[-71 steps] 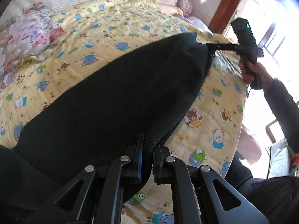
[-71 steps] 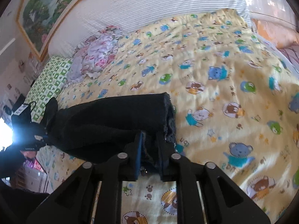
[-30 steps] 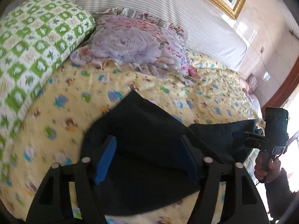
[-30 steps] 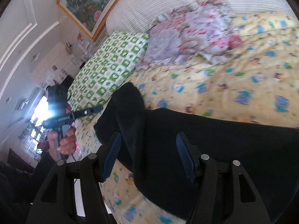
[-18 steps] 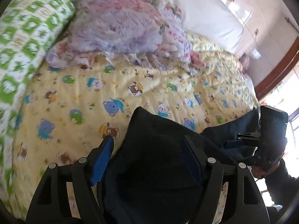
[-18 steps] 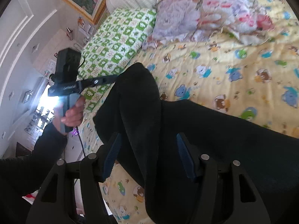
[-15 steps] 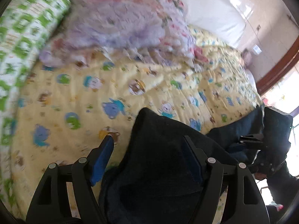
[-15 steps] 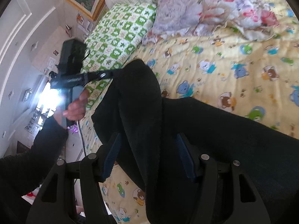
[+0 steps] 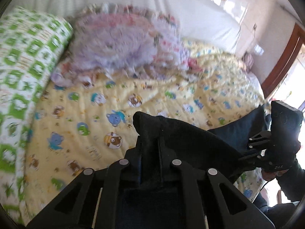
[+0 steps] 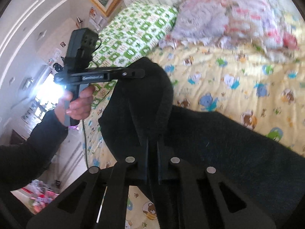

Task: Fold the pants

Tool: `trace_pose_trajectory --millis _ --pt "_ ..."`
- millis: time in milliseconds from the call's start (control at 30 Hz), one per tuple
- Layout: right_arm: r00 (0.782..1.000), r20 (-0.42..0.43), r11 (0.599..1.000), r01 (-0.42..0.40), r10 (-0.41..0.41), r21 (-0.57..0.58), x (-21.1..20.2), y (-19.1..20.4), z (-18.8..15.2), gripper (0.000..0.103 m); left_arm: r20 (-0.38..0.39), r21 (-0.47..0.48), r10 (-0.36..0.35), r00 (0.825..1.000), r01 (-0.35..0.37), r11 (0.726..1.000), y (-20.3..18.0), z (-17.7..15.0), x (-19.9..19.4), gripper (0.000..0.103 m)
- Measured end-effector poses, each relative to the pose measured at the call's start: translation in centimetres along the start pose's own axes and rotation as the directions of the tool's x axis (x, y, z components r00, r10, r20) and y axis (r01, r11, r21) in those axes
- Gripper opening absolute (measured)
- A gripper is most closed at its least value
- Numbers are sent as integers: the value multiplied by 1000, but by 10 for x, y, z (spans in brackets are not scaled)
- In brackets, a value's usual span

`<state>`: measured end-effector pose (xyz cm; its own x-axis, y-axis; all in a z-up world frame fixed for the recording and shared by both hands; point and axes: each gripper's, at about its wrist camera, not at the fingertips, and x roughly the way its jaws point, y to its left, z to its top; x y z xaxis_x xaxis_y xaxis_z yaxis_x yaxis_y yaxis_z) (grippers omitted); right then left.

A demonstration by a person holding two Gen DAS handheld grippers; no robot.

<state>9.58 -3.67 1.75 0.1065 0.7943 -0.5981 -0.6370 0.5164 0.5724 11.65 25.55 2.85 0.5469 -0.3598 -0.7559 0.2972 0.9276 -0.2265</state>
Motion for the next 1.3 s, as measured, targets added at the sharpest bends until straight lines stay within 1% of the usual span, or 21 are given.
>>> trace_pose_trajectory --millis 67,133,233,300,400,500,633,700,733,767,833,867,900,967,1000,1033,1067,1133,1167,1200,1300 --pt "1000 27 999 16 -15 -42 -5 10 -1 8 74 -6 3 997 -3 1000 -2 -11 -23 11" --pt "999 53 995 9 -4 -95 -10 23 -5 8 138 -19 12 990 -10 1000 -2 -27 -42 11" --pt "999 43 988 -21 28 -154 -6 40 -15 8 188 -67 14 982 -2 998 4 -53 -55 11" --pt "999 14 982 -27 30 -187 4 48 -24 8 199 -102 18 980 3 995 8 -68 -56 11" --pt "999 -24 981 -28 23 -190 17 50 -33 8 202 -163 14 979 19 986 17 -90 -55 11" --pt "998 -51 985 -37 29 -170 27 46 -38 8 198 -200 25 980 15 980 22 -107 -55 12" --pt "996 -71 991 -56 47 -124 33 37 -39 11 199 -266 45 979 10 964 29 -127 -62 17" --pt "995 -77 992 -68 61 -104 33 38 -42 17 205 -306 43 978 22 952 33 -136 -69 17" --pt "994 -77 992 -81 74 -95 33 39 -42 23 211 -331 50 976 23 943 35 -141 -74 16" --pt "994 -76 992 -89 82 -92 34 41 -42 33 218 -349 57 974 23 937 36 -145 -78 16" --pt "992 -71 990 -110 103 -91 34 45 -42 44 234 -386 63 970 33 922 37 -153 -90 16" --pt "991 -70 988 -121 114 -93 33 47 -42 46 239 -396 65 969 36 917 36 -156 -94 17" --pt "989 -67 986 -134 128 -98 32 51 -41 46 243 -408 76 967 31 913 34 -159 -99 22" --pt "988 -61 984 -144 139 -101 30 55 -40 46 253 -424 97 963 21 905 27 -162 -108 35" --pt "989 -58 984 -144 138 -104 28 55 -40 46 260 -430 97 961 25 903 22 -162 -112 47" --pt "990 -48 985 -137 132 -105 25 55 -38 46 269 -427 95 958 30 904 18 -161 -115 53" --pt "991 -39 986 -133 130 -102 22 54 -36 46 287 -421 97 953 35 906 11 -160 -119 54" --pt "992 -14 989 -124 124 -79 14 48 -30 46 305 -418 93 948 46 907 4 -158 -122 61" --pt "993 -6 991 -116 116 -71 11 45 -28 46 308 -423 95 947 47 905 1 -156 -121 61" --pt "995 6 993 -102 102 -60 7 41 -26 46 304 -427 98 948 43 903 -1 -155 -120 62" --pt "999 39 999 -32 33 -27 -5 26 -17 46 255 -443 121 959 4 896 -4 -151 -105 62"
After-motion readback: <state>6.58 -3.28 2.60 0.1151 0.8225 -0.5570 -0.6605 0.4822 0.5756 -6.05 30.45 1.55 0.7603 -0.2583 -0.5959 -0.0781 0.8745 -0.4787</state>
